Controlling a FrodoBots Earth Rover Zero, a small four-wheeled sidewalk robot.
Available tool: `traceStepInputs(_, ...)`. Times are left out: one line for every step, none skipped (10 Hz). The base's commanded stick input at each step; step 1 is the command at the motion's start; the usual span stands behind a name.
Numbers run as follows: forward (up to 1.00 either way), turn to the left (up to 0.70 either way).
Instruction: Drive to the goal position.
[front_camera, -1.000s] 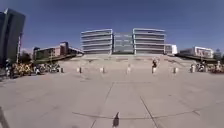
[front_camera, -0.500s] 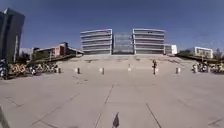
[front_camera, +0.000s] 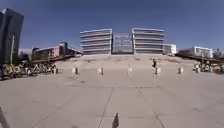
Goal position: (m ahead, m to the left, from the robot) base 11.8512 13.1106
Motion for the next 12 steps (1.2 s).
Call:
traceStepInputs(0.70, -0.07)
traceStepInputs(0.70, -0.14)
traceStepInputs(0.70, -0.12)
traceStepInputs(0.70, -0.01)
traceStepInputs(0.70, -0.01)
traceStepInputs(0.70, -0.01)
traceStepInputs(0.70, -0.01)
traceStepInputs(0.70, -0.01)
traceStepInputs(0.70, -0.01)
traceStepInputs(0.70, -0.01)
traceStepInputs(0.70, -0.01)
traceStepInputs(0.70, -0.01)
